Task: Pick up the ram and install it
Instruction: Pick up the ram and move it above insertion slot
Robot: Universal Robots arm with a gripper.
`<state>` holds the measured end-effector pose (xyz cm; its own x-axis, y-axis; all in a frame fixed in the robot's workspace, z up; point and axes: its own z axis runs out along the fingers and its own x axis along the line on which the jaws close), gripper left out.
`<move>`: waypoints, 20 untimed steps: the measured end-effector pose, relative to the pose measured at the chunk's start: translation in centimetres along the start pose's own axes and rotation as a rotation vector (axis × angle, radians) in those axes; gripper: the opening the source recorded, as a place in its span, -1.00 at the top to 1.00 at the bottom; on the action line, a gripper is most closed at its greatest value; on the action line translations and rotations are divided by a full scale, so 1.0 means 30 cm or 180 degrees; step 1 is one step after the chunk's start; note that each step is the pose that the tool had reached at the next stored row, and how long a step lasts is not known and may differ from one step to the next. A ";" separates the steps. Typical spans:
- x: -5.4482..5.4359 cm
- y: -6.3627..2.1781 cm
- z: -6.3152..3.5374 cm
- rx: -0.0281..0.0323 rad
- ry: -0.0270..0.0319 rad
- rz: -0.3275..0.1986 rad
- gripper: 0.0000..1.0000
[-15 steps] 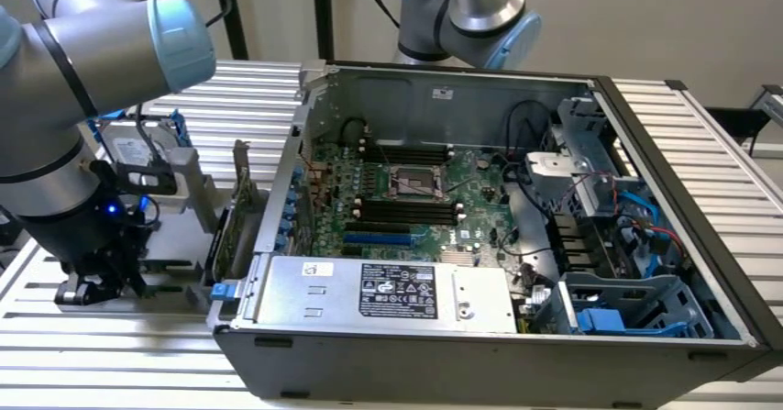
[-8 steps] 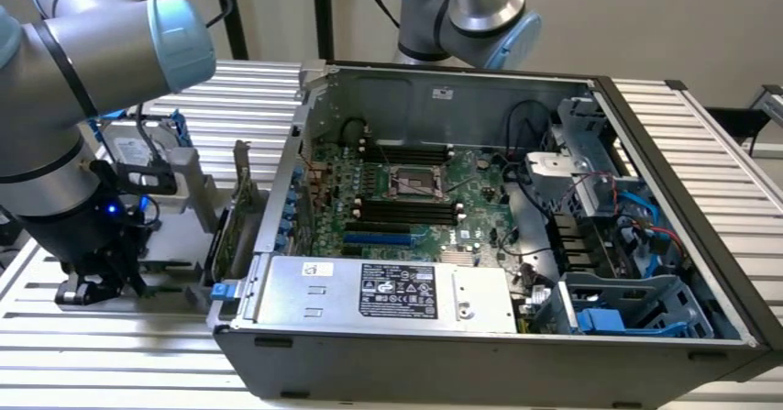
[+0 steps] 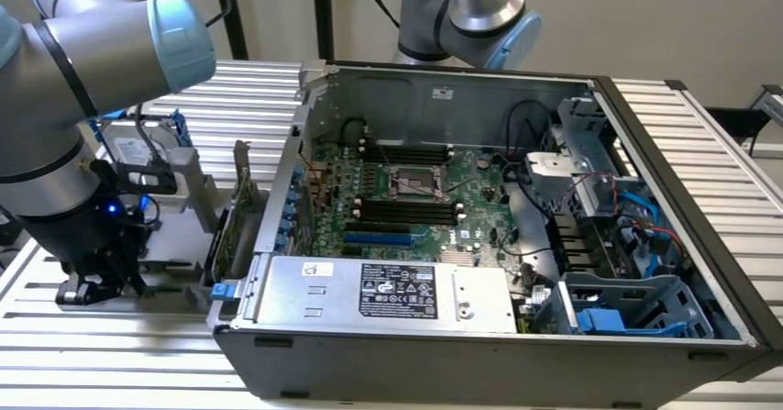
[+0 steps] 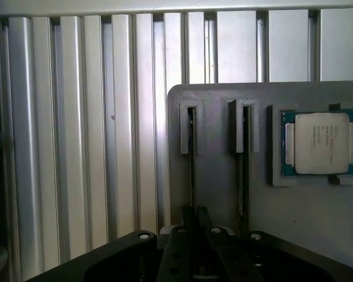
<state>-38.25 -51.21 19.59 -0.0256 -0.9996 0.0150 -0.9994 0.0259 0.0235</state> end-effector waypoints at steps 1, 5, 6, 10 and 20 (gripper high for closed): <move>0.000 0.000 0.000 0.0000 0.0000 -0.0020 0.73; 0.006 0.000 0.000 0.0001 -0.0022 -0.0054 0.73; 0.007 0.000 0.000 0.0001 -0.0028 -0.0054 0.73; 0.014 0.000 0.000 0.0000 -0.0053 -0.0055 0.73; 0.029 -0.001 -0.004 -0.0002 -0.0125 -0.0058 0.73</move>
<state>-38.26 -52.08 19.71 -0.0083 -0.9997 -0.0247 -0.9997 0.0077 0.0240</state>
